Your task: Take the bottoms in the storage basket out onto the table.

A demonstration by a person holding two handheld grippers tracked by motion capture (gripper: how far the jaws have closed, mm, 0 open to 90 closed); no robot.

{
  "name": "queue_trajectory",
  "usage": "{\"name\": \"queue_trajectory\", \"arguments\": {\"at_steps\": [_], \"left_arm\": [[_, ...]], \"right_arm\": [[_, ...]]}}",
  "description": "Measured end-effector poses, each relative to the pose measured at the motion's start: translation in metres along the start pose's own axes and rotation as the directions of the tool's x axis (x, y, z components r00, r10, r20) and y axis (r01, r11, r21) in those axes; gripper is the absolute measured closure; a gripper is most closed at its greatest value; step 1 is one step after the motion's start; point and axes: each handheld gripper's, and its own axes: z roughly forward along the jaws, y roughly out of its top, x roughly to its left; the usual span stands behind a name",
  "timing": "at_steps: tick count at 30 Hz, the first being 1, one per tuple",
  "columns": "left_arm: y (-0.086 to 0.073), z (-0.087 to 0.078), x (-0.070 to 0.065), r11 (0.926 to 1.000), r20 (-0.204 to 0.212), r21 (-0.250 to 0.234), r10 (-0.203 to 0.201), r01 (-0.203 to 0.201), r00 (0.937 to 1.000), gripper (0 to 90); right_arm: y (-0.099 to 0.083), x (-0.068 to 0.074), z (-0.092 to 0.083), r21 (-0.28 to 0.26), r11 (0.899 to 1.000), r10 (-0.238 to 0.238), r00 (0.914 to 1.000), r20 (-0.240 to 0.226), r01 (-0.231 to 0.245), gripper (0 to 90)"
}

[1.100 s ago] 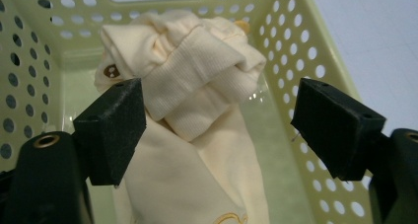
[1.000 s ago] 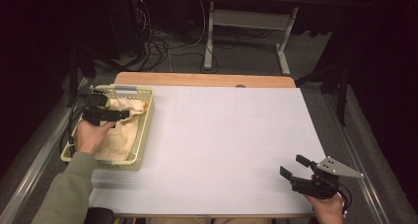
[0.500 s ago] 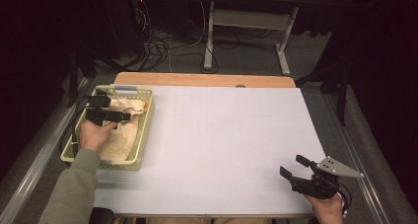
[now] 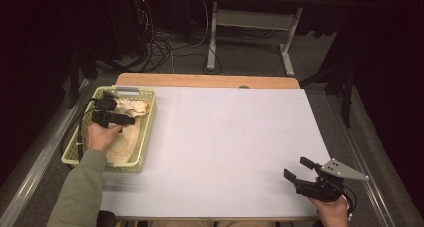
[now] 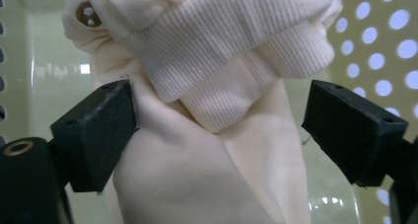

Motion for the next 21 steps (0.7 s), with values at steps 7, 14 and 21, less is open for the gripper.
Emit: {"name": "queue_trajectory", "arguments": {"at_steps": [7,14,21], "left_arm": [[0.002,0.01,-0.001,0.9995,-0.002,0.031,-0.007,0.007,1.0,10.1],[0.002,0.017,-0.001,0.9987,-0.033,0.052,0.003,-0.001,0.9995,6.0],[0.002,0.022,0.006,0.9969,-0.055,0.077,-0.013,0.017,0.9984,2.6]], "right_arm": [[0.0,0.0,0.0,0.0,1.0,-0.001,1.0,-0.002,0.001,19.6],[0.0,0.0,0.0,-0.001,1.0,-0.001,1.0,-0.005,0.001,19.5],[0.0,0.0,0.0,-0.001,1.0,-0.002,1.0,-0.006,0.002,19.5]]}}
